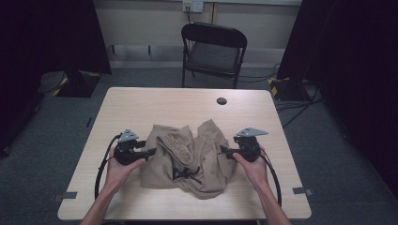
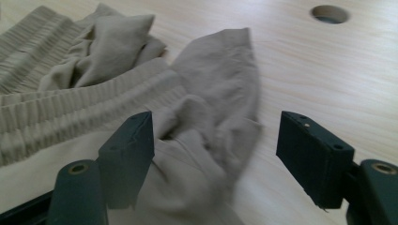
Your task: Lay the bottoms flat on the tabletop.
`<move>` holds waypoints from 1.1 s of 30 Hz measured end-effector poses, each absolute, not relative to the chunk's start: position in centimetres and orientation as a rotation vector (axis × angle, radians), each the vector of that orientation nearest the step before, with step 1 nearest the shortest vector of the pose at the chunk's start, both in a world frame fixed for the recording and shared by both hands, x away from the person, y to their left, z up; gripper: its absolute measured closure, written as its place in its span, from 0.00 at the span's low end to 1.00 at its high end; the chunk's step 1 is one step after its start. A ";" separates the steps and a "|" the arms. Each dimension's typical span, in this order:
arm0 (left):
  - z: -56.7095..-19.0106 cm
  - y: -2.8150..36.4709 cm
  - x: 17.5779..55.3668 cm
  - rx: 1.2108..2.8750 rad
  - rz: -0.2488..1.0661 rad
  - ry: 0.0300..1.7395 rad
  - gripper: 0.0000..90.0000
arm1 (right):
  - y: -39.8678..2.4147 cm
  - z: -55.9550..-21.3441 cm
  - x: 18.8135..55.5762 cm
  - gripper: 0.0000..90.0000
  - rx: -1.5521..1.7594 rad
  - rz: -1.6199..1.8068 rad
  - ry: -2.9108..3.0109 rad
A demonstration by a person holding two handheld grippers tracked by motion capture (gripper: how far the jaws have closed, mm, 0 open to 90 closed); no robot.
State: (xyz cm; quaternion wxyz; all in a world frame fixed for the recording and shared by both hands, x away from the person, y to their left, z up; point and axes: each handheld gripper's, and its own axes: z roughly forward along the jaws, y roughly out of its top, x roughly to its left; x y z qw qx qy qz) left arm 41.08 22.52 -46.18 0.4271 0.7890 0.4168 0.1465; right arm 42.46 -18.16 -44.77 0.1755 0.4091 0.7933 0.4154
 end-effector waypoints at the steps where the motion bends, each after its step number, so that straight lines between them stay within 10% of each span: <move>1: -46.5 22.3 41.4 1.973 0.358 1.042 0.45 | -17.4 -45.1 42.7 0.32 1.139 1.178 2.271; 10: -49.5 20.8 41.8 2.051 0.330 1.052 0.46 | -14.8 -48.8 43.8 0.34 1.141 1.076 2.407; 20: -49.4 20.9 39.6 2.138 0.418 0.996 0.61 | -16.4 -49.3 41.5 0.58 1.157 1.100 2.383; 33: -48.8 22.0 37.2 2.141 0.321 0.976 0.61 | -18.3 -47.8 38.9 0.49 1.146 1.086 2.405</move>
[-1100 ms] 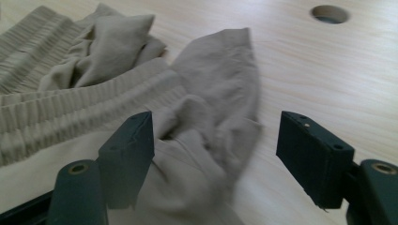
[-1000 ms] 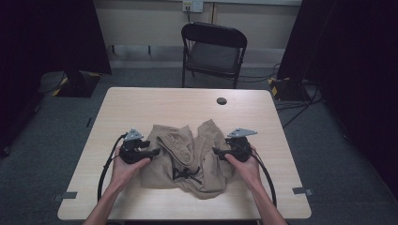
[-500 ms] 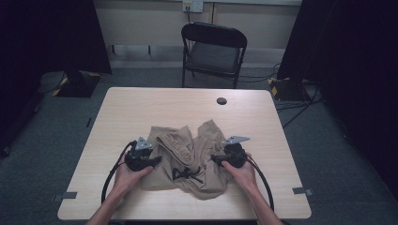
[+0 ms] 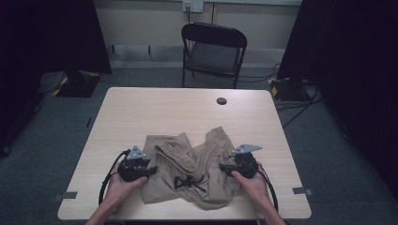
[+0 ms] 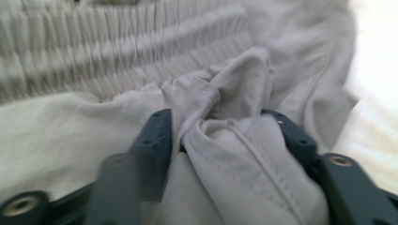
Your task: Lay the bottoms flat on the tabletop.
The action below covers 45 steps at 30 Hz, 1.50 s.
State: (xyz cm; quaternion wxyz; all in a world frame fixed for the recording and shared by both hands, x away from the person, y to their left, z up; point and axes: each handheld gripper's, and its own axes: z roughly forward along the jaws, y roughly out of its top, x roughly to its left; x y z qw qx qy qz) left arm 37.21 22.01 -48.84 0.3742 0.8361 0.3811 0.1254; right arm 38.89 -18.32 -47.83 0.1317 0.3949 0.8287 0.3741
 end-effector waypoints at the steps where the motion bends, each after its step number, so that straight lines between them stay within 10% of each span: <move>1: -48.7 22.2 37.5 2.114 0.313 0.984 0.61 | -18.3 -47.8 38.9 0.49 1.146 1.086 2.405; 28: -47.8 19.3 43.1 1.972 0.303 0.976 0.44 | -14.4 -49.0 45.1 0.46 1.105 1.200 2.472; 45: -49.7 16.5 45.5 1.937 0.217 0.918 0.36 | -15.1 -48.2 44.4 0.93 1.095 1.235 2.432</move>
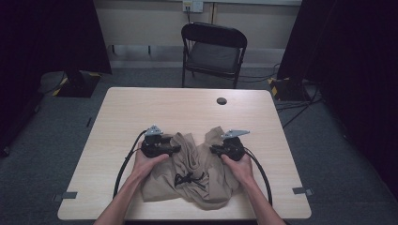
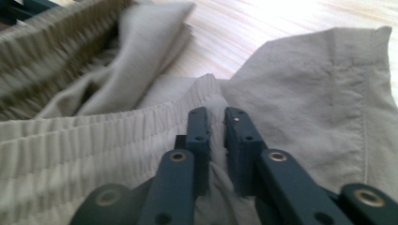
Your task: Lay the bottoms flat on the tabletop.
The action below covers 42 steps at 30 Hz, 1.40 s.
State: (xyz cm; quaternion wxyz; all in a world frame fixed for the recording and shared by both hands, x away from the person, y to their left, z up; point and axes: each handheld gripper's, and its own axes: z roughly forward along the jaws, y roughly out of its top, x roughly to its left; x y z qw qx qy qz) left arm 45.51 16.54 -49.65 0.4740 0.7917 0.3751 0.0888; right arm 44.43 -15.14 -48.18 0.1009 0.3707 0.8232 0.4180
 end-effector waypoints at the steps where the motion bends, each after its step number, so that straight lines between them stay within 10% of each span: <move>1: -49.7 16.5 45.5 1.937 0.217 0.918 0.41 | -15.1 -48.2 44.4 0.93 1.095 1.235 2.432; 8: -49.7 16.5 45.3 1.956 0.235 0.887 0.83 | -15.5 -47.4 44.0 0.94 1.093 1.280 2.412; 13: -49.4 17.0 45.0 1.928 0.222 0.894 0.93 | -15.8 -47.0 43.8 0.94 1.097 1.295 2.390; 37: -47.0 24.2 39.3 1.845 0.174 0.900 0.94 | -24.0 -45.1 42.2 0.95 1.270 1.351 2.160; 42: -47.5 24.2 40.1 1.799 0.172 0.924 0.76 | -24.2 -47.7 41.5 0.94 1.328 1.367 2.187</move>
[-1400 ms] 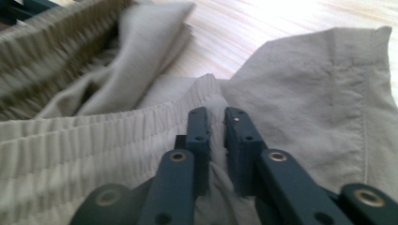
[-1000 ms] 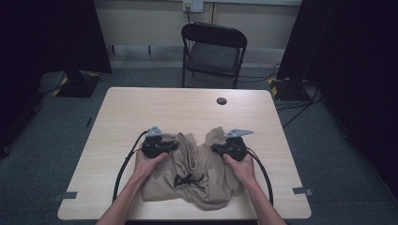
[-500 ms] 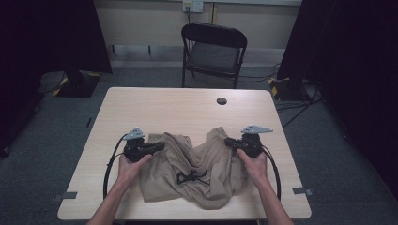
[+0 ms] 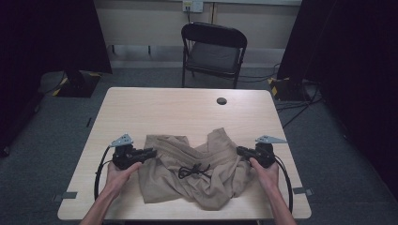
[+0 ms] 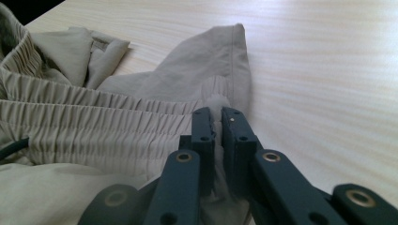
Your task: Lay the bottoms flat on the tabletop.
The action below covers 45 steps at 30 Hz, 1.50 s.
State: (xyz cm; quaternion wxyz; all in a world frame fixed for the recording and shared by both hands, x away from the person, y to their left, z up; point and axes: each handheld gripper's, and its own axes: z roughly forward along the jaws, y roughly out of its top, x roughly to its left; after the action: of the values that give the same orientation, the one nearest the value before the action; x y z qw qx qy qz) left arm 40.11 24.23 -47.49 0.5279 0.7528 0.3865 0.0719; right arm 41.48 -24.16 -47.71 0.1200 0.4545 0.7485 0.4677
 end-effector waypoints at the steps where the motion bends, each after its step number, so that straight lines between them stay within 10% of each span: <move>1: -47.6 24.3 40.4 1.785 0.163 0.927 0.73 | -24.2 -47.7 41.5 0.93 1.329 1.367 2.188; 9: -48.4 22.8 42.5 1.821 0.130 0.942 0.40 | -24.4 -47.7 41.7 0.71 1.322 1.364 2.210; 17: -48.7 22.3 42.7 1.861 0.150 0.917 0.76 | -24.4 -48.7 42.5 0.42 1.403 1.367 2.228; 20: -49.0 22.7 42.3 1.860 0.124 0.903 0.84 | -24.2 -49.1 42.7 0.44 1.427 1.387 2.272; 22: -48.7 23.0 42.0 1.842 0.101 0.896 0.88 | -23.3 -49.2 42.6 0.70 1.380 1.339 2.301; 26: -47.6 23.2 41.2 1.836 0.116 0.871 0.89 | -23.4 -48.1 41.9 0.85 1.315 1.305 2.260; 45: -48.3 25.9 41.5 1.818 0.202 1.027 0.89 | -21.6 -46.0 42.8 0.91 1.257 1.400 2.195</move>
State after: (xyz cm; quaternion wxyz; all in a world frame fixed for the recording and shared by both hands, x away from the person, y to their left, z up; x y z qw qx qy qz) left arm 41.49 25.85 -48.28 0.4988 0.7512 0.4242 0.0835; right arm 42.76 -21.61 -45.96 0.1250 0.4314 0.7533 0.4804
